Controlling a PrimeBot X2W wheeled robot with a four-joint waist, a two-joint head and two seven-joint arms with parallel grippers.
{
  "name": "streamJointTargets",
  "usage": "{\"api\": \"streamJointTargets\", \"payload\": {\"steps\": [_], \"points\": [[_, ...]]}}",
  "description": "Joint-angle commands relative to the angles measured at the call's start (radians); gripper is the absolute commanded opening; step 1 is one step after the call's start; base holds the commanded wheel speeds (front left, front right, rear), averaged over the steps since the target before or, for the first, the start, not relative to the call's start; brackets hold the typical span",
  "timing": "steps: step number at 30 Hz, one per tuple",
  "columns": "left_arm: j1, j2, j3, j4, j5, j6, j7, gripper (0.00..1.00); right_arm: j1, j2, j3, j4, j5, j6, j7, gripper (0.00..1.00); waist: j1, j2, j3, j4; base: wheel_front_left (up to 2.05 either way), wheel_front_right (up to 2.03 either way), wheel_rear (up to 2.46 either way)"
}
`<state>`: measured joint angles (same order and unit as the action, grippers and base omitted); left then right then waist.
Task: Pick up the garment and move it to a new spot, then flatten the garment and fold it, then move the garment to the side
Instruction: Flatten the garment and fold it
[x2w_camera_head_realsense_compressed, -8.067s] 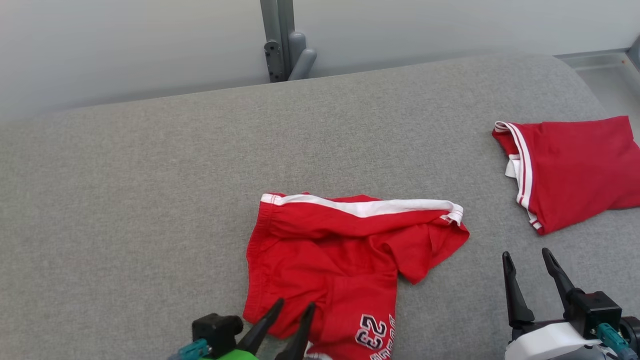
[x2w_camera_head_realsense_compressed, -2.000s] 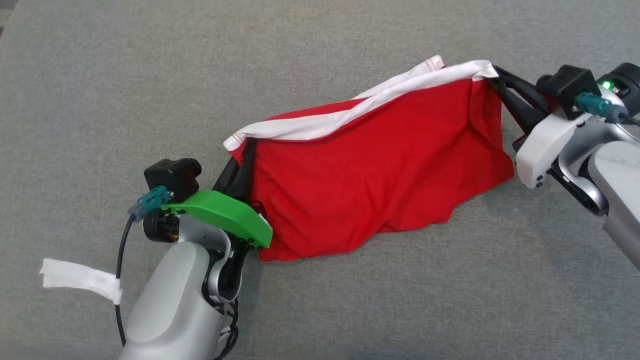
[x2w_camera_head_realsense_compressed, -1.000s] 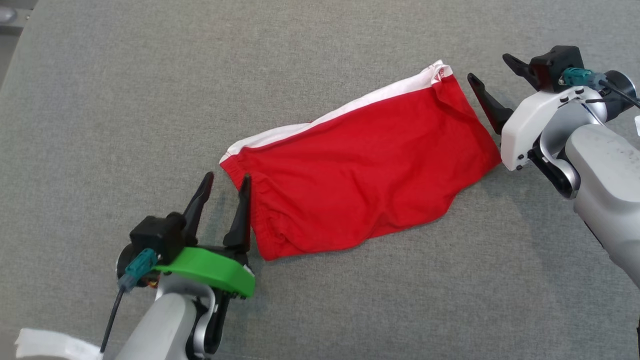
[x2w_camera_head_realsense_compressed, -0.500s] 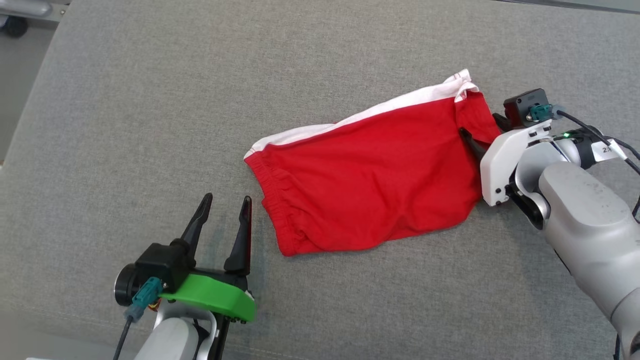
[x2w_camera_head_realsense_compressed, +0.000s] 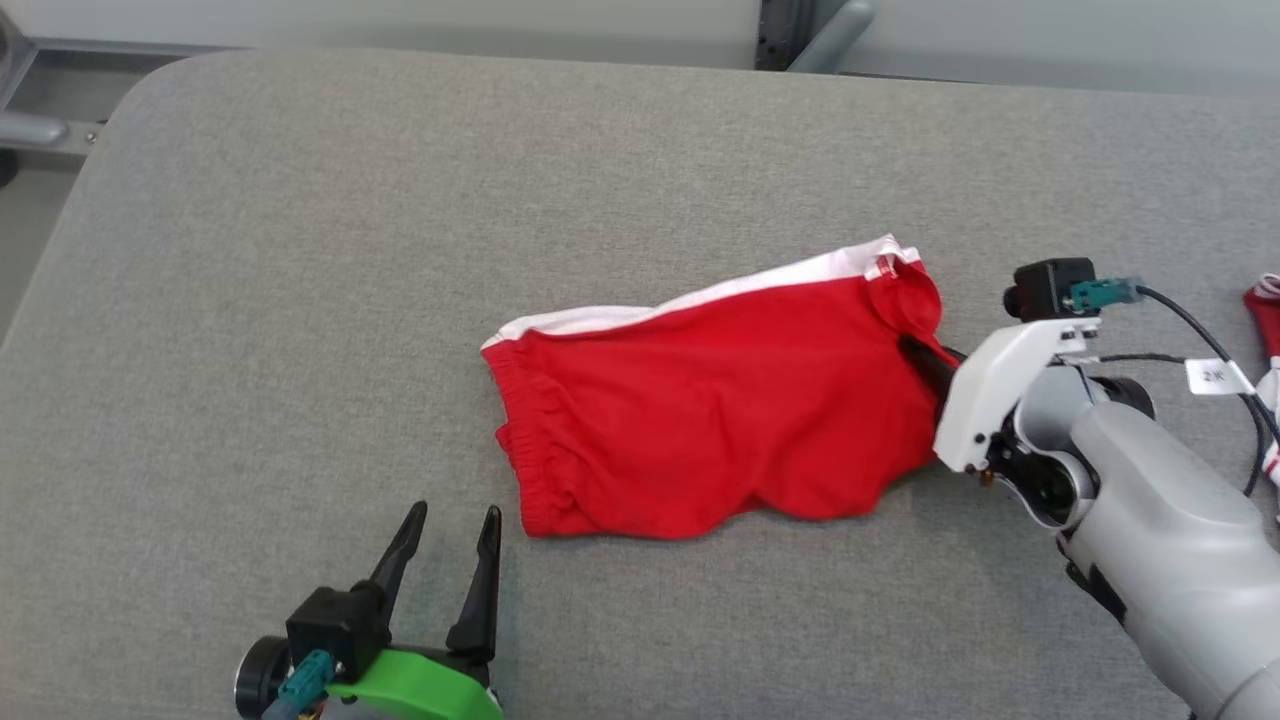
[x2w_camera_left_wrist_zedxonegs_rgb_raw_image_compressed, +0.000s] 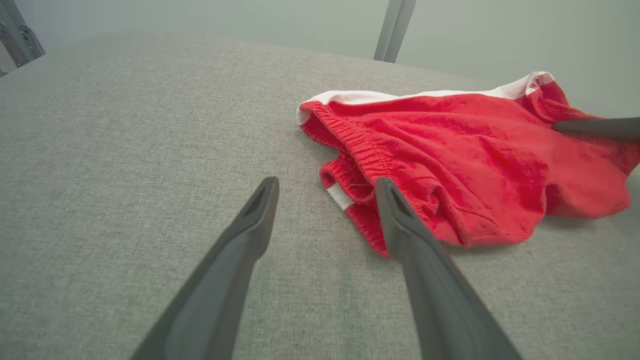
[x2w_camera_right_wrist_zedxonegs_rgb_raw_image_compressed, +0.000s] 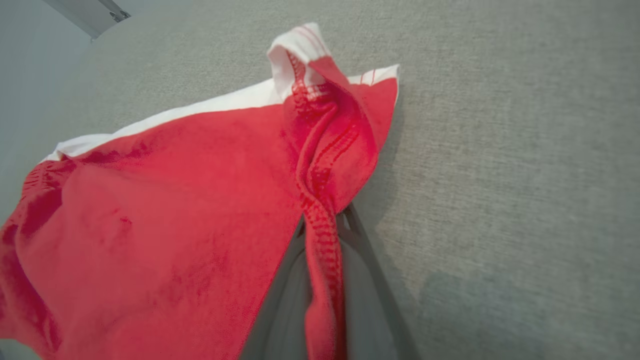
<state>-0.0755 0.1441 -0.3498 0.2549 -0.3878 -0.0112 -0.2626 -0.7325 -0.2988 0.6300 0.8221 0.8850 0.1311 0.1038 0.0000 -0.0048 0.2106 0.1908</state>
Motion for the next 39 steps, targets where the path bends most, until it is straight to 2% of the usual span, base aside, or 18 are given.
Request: {"api": "streamJointTargets", "payload": {"steps": [1,4,5,7,13,18,23,24,27,33,38,39], "points": [[0.043,0.005,0.015,0.002,0.012,-0.014,-0.002,1.0,0.056,-0.045,-0.018,-0.032,0.042,-0.001,0.029,0.0,0.0,0.0048,-0.083,-0.09,0.0,0.0,0.0],[0.079,0.001,0.03,-0.008,0.029,-0.033,-0.002,1.0,0.112,-0.117,-0.043,-0.072,0.077,-0.001,0.063,0.0,0.0,0.0048,-0.099,-0.117,0.0,0.0,0.0],[0.079,0.001,0.03,-0.008,0.029,-0.033,-0.002,1.0,0.112,-0.117,-0.043,-0.072,0.077,-0.001,0.063,0.0,0.0,0.0048,-0.099,-0.117,0.0,0.0,0.0],[0.106,-0.006,0.052,-0.017,0.049,-0.044,-0.002,1.0,0.165,-0.173,-0.085,-0.06,0.091,-0.001,0.06,0.0,0.0,0.0048,-0.097,-0.135,0.0,0.0,0.0],[0.127,-0.021,0.059,-0.017,0.075,-0.067,-0.002,1.0,0.185,-0.196,-0.173,0.049,0.074,0.0,-0.008,0.0,0.0,0.0048,-0.095,-0.133,0.0,0.0,0.0],[0.147,-0.044,0.075,-0.016,0.087,-0.08,-0.002,1.0,0.145,-0.198,-0.245,-0.01,0.103,0.0,-0.046,0.0,0.0,0.0048,-0.114,-0.112,0.0,0.0,0.0],[0.164,-0.059,0.085,-0.017,0.099,-0.088,-0.001,1.0,0.149,-0.141,-0.234,-0.178,0.089,0.0,0.005,0.0,0.0,0.0048,-0.122,-0.096,0.0,0.0,0.0],[0.163,-0.065,0.086,-0.016,0.104,-0.093,-0.001,1.0,0.163,-0.087,-0.22,-0.226,0.065,0.0,0.032,0.0,0.0,0.0048,-0.118,-0.091,0.0,0.0,0.0],[0.145,-0.072,0.088,-0.012,0.108,-0.098,-0.001,1.0,0.183,0.011,-0.198,-0.263,0.014,0.0,0.064,0.0,0.0,0.0048,-0.103,-0.083,0.0,0.0,0.0],[0.115,-0.077,0.085,0.005,0.119,-0.109,-0.001,1.0,0.182,0.193,-0.22,-0.203,-0.103,0.0,0.053,0.0,0.0,0.0048,-0.08,-0.071,0.0,0.0,0.0],[0.104,-0.072,0.095,0.027,0.125,-0.114,-0.001,1.0,0.155,0.24,-0.227,-0.144,-0.167,0.0,0.041,0.0,0.0,0.0048,-0.075,-0.07,0.0,0.0,0.0],[0.104,-0.072,0.096,0.03,0.125,-0.115,-0.001,1.0,0.151,0.243,-0.224,-0.137,-0.178,0.0,0.036,0.09,0.0,0.0048,-0.077,-0.069,0.0,0.0,0.0]]}}
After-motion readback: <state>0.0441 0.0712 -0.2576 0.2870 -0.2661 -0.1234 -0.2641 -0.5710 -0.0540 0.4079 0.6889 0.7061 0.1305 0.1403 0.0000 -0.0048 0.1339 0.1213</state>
